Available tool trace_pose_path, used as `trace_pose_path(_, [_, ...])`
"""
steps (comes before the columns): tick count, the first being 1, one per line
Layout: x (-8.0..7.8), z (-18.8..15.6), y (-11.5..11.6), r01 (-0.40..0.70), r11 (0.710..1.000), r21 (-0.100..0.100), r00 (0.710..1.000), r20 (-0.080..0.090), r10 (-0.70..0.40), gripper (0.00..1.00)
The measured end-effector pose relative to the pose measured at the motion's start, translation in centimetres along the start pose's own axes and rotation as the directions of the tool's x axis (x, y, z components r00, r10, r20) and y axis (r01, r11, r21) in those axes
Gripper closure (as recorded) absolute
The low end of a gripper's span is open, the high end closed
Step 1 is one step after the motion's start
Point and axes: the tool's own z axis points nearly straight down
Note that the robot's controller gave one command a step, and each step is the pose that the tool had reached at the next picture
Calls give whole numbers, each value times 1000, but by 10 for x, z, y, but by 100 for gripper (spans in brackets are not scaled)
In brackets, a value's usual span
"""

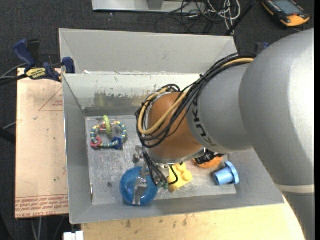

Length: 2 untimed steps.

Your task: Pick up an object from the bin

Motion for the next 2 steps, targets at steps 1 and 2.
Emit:
trace_pose_path(1, [2,5,3,-72,997,-1,997,-1,72,0])
trace_pose_path(2, [2,19,-29,-16,1000,-11,1000,26,16,100])
